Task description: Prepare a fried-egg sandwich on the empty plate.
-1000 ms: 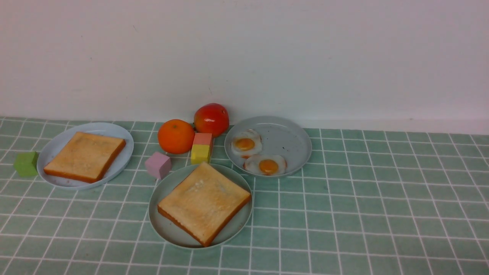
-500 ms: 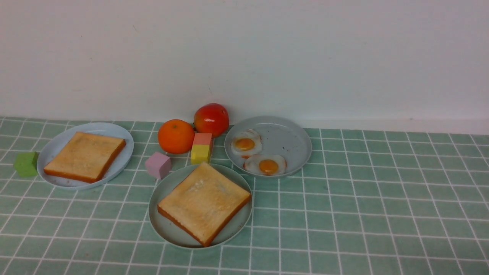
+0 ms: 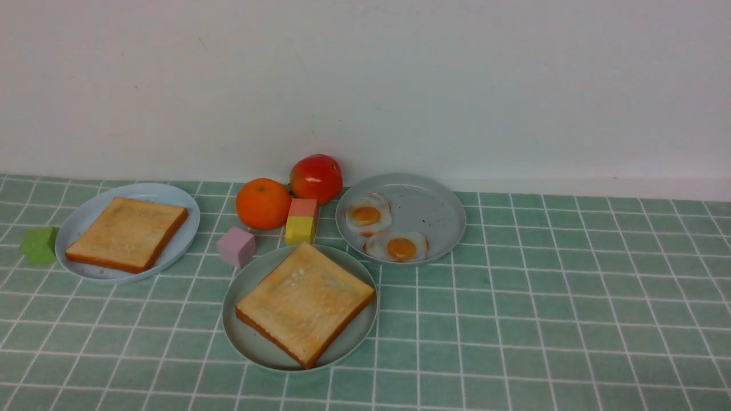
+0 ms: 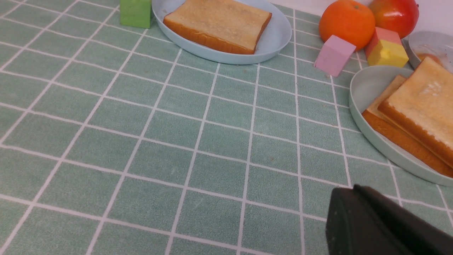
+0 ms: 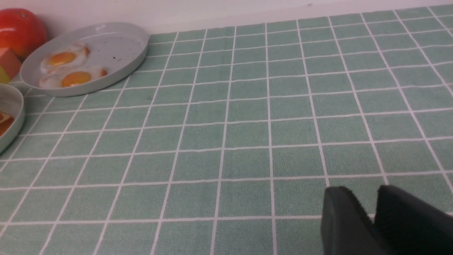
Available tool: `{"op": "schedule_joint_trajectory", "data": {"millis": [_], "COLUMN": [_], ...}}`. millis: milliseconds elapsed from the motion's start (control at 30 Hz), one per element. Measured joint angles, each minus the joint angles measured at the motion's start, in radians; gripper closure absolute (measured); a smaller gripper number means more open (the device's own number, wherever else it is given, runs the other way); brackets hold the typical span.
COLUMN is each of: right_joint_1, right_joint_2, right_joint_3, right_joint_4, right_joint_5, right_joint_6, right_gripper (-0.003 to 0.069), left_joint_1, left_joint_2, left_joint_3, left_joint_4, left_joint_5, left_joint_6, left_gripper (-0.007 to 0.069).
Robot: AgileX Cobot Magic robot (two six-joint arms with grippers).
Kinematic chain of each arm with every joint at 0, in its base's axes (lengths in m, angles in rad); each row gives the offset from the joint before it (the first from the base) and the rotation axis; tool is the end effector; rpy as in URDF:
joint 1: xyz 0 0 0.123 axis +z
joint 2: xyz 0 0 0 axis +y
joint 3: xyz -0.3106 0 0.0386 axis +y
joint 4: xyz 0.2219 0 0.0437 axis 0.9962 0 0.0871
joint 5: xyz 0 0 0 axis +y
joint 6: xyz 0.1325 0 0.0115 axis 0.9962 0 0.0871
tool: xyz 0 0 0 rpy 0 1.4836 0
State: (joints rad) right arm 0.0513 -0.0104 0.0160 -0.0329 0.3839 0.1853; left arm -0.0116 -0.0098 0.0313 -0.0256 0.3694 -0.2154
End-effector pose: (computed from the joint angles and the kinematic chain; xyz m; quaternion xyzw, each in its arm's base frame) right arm 0.0381 0.0003 0.1612 0.0453 0.8042 0.0560 0.5900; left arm 0.0387 -0.0017 0.1576 -0.0888 0.8010 -0.0778 0.5869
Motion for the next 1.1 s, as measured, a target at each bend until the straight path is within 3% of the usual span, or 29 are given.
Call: {"op": "schedule_joint_trajectory", "data": {"millis": [1100], "right_joint_1": [0.000], "right_joint_2": [0.000], "right_joint_3": [0.000], "right_joint_4": [0.000], "right_joint_5": [0.000], "right_joint_6": [0.000], "right_gripper": [0.0449], "left_joint_1": [0.000], "left_joint_2": [0.000], "left_joint_3": [0.000], "left_joint_4": [0.000], "left_joint_5": [0.000], "left_joint_6": [0.000], "left_gripper": [0.0614]}}
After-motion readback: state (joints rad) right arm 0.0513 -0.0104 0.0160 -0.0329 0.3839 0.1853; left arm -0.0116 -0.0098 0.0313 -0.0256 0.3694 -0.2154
